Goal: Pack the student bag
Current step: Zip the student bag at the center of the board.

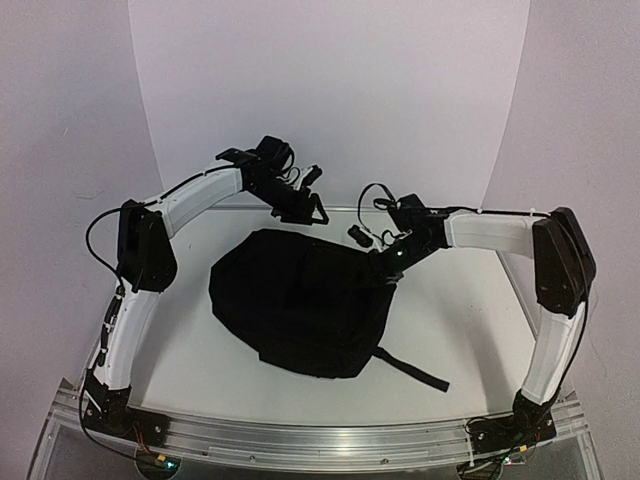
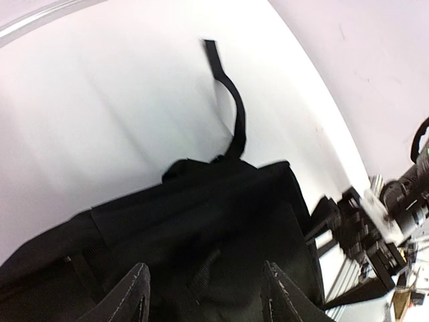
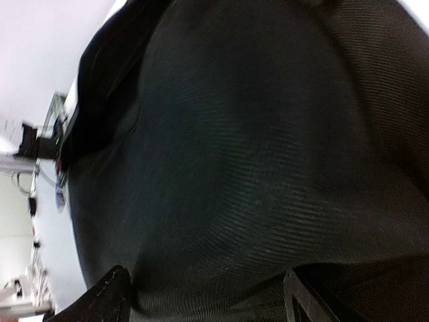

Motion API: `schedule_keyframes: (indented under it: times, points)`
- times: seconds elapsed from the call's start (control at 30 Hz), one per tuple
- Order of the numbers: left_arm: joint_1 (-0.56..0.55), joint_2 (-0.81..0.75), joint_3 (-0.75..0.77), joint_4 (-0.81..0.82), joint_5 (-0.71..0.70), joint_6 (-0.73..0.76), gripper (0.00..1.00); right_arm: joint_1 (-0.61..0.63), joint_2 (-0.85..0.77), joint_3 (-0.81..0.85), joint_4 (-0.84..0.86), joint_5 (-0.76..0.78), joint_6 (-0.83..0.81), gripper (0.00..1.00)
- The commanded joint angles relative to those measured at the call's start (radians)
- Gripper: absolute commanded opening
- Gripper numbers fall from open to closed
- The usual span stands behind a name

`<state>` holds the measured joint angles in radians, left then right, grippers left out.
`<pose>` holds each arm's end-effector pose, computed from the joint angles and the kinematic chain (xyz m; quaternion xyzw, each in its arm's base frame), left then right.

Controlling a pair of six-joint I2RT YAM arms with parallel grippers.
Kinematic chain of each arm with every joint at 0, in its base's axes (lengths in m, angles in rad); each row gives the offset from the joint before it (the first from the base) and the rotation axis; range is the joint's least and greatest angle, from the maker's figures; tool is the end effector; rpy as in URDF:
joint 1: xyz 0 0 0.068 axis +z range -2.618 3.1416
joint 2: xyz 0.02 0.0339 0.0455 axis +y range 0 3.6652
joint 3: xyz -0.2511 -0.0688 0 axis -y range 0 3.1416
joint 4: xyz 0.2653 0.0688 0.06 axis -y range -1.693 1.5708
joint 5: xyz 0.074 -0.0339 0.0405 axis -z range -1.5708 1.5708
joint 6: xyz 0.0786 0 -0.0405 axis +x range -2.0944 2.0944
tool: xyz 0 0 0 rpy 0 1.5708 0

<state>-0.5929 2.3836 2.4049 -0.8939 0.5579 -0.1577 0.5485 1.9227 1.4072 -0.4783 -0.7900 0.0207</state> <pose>0.4385 -0.3456 0.2440 0.2870 0.8617 -0.3613 0.2111 0.3442 0.2758 0.1622 -0.3365 0.8257 0.4278 0.1485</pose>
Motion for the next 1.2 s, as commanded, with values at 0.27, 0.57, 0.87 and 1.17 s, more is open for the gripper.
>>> schedule_keyframes:
  times: [0.27,0.57,0.87,1.17]
  points:
    - [-0.058,-0.050,-0.060,-0.070,0.041,0.205,0.53,-0.048,-0.060,0.138,-0.092,-0.063,-0.041,0.82]
    - [-0.087,-0.003,-0.009,-0.087,-0.120,0.218,0.39,-0.117,0.035,0.248,-0.096,-0.037,-0.031,0.81]
    - [-0.095,0.018,0.032,-0.052,-0.230,0.200,0.36,-0.118,0.078,0.283,-0.094,-0.038,-0.028,0.81]
    - [-0.103,0.033,0.008,-0.070,-0.217,0.230,0.38,-0.120,0.112,0.306,-0.094,0.031,-0.033,0.80]
